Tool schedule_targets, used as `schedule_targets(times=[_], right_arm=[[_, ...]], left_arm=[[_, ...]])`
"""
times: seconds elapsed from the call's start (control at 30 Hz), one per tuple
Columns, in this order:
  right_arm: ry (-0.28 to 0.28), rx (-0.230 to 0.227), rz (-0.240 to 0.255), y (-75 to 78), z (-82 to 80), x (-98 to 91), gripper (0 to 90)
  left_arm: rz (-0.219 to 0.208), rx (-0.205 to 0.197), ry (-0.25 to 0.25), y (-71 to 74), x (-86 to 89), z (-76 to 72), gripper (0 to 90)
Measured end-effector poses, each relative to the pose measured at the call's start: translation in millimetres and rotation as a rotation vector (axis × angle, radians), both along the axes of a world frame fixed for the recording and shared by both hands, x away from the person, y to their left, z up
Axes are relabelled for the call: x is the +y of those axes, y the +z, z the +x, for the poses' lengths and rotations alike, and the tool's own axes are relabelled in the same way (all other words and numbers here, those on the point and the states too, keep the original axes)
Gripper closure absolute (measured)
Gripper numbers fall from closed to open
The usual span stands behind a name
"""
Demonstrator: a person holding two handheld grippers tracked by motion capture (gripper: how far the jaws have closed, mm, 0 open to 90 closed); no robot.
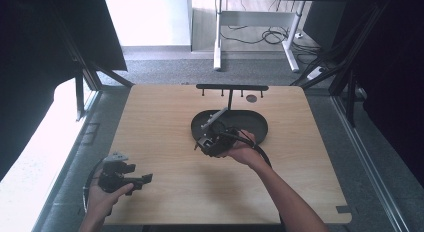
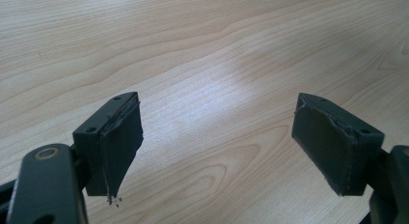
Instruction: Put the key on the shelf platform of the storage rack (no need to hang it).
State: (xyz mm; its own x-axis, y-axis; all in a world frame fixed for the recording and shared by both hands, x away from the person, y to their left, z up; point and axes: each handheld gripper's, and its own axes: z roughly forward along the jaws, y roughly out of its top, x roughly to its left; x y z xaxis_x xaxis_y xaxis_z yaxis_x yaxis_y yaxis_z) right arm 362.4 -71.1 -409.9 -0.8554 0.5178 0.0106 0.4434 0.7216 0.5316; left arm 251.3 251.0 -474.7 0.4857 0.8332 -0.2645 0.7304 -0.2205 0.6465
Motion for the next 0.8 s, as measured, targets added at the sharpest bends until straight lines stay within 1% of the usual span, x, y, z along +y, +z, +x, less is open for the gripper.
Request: schedule_targets(times=[0.13, 0.3, 0.6, 0.67, 0.77, 0.8], right_arm=[[-0.009, 0.0, 0.001, 0.8, 3.1, -4.4, 49.0], [-0.036, 0.003, -0.002, 0.4, 8.4, -12.8, 49.0], [-0.047, 0.002, -0.003, 0.0, 15.1, -20.8, 49.0], [-0.067, 0.005, 0.001, 0.2, 17.8, -23.7, 49.0], [-0.072, 0.002, 0.003, 0.2, 20.2, -25.9, 49.0], [-0.082, 0.004, 0.003, 0.5, 22.8, -28.1, 49.0]], left_arm=[[0.0, 0.0, 0.002, -0.2, 0.3, 0.2, 18.4], [0.0, 0.001, 0.002, -0.5, 0.2, 0.3, 18.4], [0.0, 0.002, 0.003, -1.0, -0.1, 0.4, 18.4], [0.0, 0.004, 0.002, -1.0, 0.0, 0.4, 18.4], [-0.001, 0.003, 0.002, -0.9, 0.1, 0.4, 18.4], [-0.001, 0.003, 0.002, -0.9, 0.1, 0.4, 18.4]])
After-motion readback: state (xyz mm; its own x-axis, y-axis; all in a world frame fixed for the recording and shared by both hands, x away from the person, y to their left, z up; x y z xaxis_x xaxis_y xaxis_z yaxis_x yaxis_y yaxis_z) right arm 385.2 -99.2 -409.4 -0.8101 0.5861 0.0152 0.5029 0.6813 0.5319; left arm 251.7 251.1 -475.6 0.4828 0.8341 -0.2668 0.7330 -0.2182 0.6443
